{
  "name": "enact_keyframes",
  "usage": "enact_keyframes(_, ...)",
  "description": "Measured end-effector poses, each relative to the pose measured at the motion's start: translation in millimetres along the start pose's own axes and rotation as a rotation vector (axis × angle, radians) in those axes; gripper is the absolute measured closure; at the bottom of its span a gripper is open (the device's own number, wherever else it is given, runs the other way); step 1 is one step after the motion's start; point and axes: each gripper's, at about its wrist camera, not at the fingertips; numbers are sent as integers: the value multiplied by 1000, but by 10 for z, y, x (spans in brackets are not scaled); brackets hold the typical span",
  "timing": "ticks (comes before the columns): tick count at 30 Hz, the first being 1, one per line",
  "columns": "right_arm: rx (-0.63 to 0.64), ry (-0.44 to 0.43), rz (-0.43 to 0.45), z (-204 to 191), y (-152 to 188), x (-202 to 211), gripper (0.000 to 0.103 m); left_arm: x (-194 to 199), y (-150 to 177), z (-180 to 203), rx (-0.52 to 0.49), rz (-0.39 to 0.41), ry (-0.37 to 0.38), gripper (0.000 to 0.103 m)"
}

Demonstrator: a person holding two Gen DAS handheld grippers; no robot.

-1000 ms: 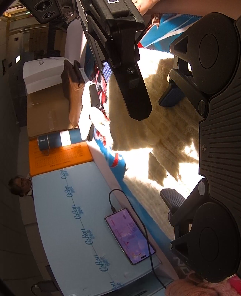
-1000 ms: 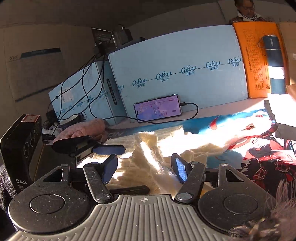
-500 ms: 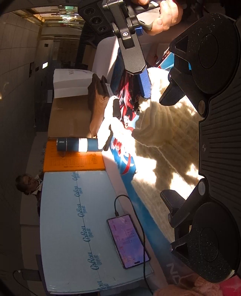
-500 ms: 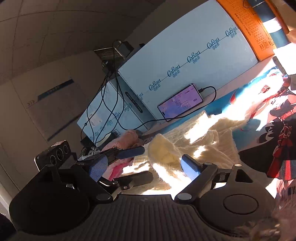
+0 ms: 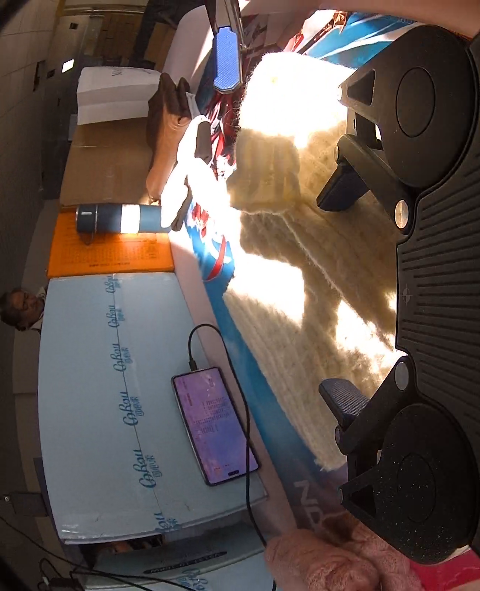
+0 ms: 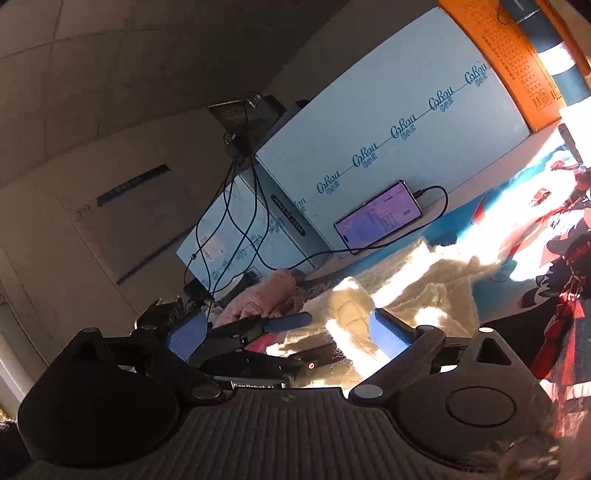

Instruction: Fold clothes

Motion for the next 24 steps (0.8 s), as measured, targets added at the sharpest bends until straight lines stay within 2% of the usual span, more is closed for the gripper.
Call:
enact_keyframes(2, -48, 174, 37, 194, -142, -8, 4, 77, -28, -68, 35, 29, 18, 4)
enact_keyframes(4, -98, 361, 69, 401, -284, -29, 4, 53, -25, -96, 41, 22, -8, 4)
enact_keyframes(6, -143, 547, 64, 729, -405, -143, 4, 19, -19, -120, 45, 11, -39, 4)
enact_keyframes(7, -158, 606, 50, 863, -444, -206, 5, 3, -16, -132, 47, 6, -55, 4)
enact_keyframes(9, -201, 665, 23, 1096, -477, -316, 7, -31, -9, -156, 51, -5, -86, 4)
enact_keyframes(10, -229, 683, 16, 1199, -479, -358, 8, -48, -6, -168, 53, -11, -101, 4)
enact_keyframes(12, -279, 684, 21, 1350, -469, -419, 16, -81, 0, -191, 57, -22, -132, 4)
enact_keyframes(13, -304, 689, 20, 1412, -466, -448, 26, -98, 3, -203, 59, -27, -147, 4)
enact_keyframes(14, -317, 701, 30, 1451, -468, -471, 47, -115, 6, -215, 61, -32, -163, 4)
enact_keyframes(15, -334, 707, 18, 1496, -472, -499, 59, -131, 9, -227, 63, -38, -178, 4)
enact_keyframes(16, -352, 712, 2, 1544, -475, -527, 78, -148, 12, -239, 65, -43, -194, 4)
enact_keyframes(17, -344, 691, 12, 1510, -501, -544, 85, -150, 12, -240, 65, -44, -196, 4)
enact_keyframes(22, -277, 558, 87, 1258, -654, -617, 89, -145, 11, -231, 62, -42, -198, 4)
enact_keyframes(24, -229, 480, 82, 1000, -750, -725, 89, -143, 10, -228, 61, -42, -199, 4)
Point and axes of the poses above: each gripper's, at about its wrist camera, not at the fingertips, and x roughly against the way its jaws point, z to its right, y to its underside, and after that the axes turned 9 degrees about x, right-handed
